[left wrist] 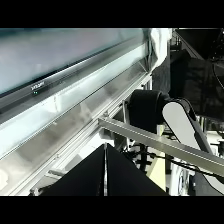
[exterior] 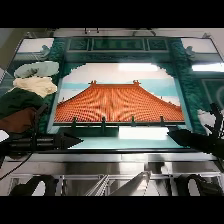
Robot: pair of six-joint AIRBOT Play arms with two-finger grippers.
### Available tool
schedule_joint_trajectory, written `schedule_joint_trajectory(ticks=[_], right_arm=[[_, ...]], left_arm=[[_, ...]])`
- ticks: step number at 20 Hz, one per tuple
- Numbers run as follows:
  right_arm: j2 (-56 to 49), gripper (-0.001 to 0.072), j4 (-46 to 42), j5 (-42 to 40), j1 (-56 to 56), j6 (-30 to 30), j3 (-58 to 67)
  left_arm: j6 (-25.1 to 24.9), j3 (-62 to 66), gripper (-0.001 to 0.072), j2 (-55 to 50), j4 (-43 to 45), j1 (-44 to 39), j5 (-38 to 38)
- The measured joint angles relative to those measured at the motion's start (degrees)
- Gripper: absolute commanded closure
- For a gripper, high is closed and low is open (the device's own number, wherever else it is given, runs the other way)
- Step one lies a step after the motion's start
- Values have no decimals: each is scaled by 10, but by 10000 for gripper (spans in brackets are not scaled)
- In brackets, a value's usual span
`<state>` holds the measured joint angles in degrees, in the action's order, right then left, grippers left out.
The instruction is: Fold the shirts.
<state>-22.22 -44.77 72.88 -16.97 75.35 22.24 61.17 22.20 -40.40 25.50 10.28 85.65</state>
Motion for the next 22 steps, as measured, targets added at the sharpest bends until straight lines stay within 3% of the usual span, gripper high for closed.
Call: schedule_joint_trajectory(ticks=[4,5,7,8,14,22], right_arm=[[0,693,0,0,0,0,0],[0,692,0,0,0,0,0],[0,693,0,0,0,0,0],[0,693,0,0,0,0,0],[0,693,0,0,0,0,0],[0,693,0,0,0,-5,0]], left_arm=[[-2,3,691,-2,0,0,-7],[-2,14,663,-2,6,1,-12],[-2,56,125,-4,33,12,-24],[6,91,-13,-10,53,24,-33],[36,397,-13,-156,145,132,-126],[60,919,-13,-635,290,135,-183]])
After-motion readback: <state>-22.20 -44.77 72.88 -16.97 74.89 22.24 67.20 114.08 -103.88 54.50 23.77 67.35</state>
